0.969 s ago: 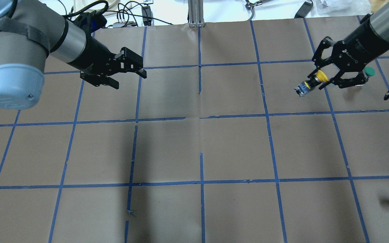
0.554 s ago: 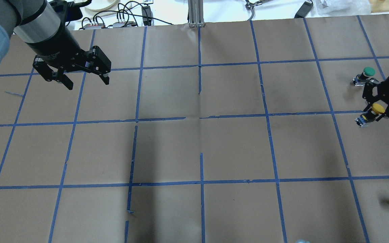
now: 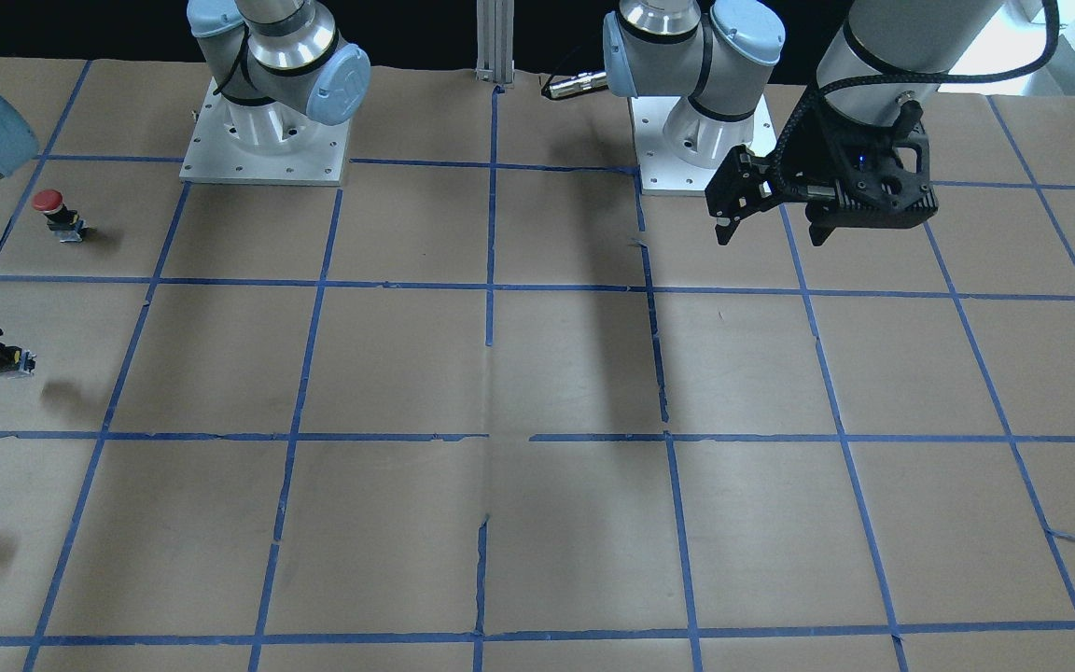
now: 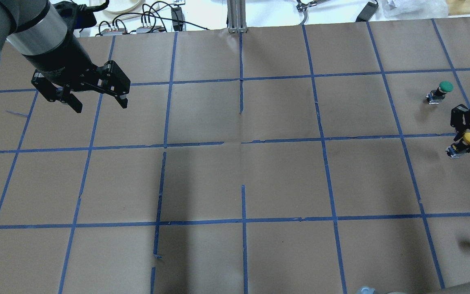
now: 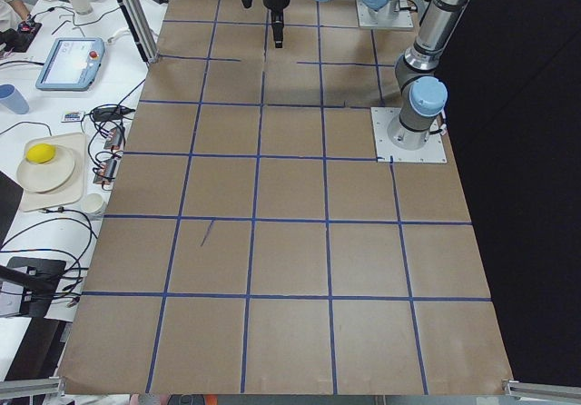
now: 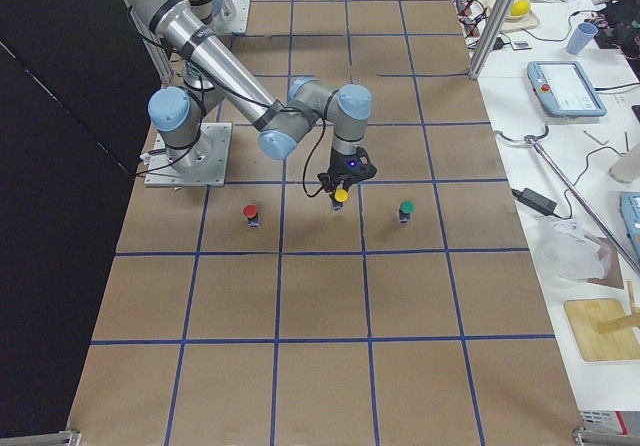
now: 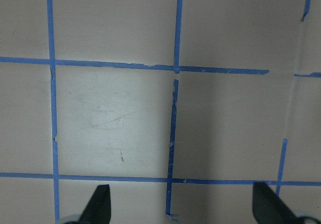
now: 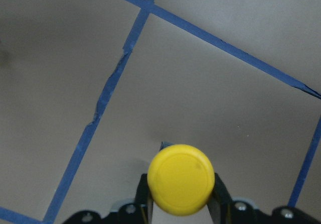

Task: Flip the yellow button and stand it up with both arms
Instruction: 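Carry the yellow button with the right gripper and lower it upright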

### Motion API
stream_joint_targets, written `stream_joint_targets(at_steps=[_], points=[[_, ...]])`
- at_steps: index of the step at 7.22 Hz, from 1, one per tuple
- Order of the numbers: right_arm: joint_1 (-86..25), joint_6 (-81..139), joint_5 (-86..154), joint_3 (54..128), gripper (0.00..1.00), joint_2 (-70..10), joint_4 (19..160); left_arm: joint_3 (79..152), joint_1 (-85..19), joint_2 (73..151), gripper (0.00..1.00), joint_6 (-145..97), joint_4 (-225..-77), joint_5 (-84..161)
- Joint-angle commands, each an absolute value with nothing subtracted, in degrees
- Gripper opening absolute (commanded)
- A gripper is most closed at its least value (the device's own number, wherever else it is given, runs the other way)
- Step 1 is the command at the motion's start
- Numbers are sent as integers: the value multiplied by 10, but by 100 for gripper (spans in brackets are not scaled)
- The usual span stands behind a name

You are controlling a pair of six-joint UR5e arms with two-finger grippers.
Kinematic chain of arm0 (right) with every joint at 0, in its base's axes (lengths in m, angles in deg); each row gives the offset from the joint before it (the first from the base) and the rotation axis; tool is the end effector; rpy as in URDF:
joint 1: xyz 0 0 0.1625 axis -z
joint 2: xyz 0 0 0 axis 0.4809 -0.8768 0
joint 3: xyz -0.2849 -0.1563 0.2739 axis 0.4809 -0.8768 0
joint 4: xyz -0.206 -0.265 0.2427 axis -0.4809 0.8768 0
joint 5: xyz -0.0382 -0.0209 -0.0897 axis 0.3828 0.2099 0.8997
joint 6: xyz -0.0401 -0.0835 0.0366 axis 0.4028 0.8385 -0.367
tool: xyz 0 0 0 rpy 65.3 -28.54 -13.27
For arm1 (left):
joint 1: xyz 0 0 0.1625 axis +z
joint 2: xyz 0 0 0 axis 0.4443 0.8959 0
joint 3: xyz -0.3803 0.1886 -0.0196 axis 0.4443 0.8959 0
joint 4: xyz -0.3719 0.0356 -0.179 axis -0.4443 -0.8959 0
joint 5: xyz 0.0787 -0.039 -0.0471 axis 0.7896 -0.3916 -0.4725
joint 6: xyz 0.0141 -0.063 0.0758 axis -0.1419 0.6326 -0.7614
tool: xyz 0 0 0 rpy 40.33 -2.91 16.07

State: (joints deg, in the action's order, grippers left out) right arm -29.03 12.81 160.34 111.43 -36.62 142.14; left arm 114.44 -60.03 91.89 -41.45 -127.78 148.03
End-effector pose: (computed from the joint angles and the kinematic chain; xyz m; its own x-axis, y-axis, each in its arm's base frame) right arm -0.1822 -0.4966 0.2512 -0.3981 0.9033 0.1601 0.8903 0.4225 -0.1699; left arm -0.1058 -0.4898 0.4896 -0.9994 -0.0162 0.0320 -0.0150 0.9991 0.0387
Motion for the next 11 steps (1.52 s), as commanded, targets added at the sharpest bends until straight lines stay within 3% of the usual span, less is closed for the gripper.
stream_joint_targets(at_steps=[1,3,6,7,10,11], points=[[-287,99,1616,1116,8,-343,1437,1133,-599,916,100,-444,-1300,1483],[-287,94,1622,1116,11,-343,1434,1131,-599,915,100,-443,-1310,1515],[-287,94,1623,1116,40,-342,1435,1130,-599,916,100,-441,-1310,1513],[-287,93,1623,1116,62,-341,1435,1129,-597,916,100,-442,-1309,1506],[-287,94,1625,1116,71,-343,1430,1100,-597,930,100,-443,-1307,1469],[-287,99,1646,1110,79,-347,1428,1099,-598,932,100,-444,-1309,1482]])
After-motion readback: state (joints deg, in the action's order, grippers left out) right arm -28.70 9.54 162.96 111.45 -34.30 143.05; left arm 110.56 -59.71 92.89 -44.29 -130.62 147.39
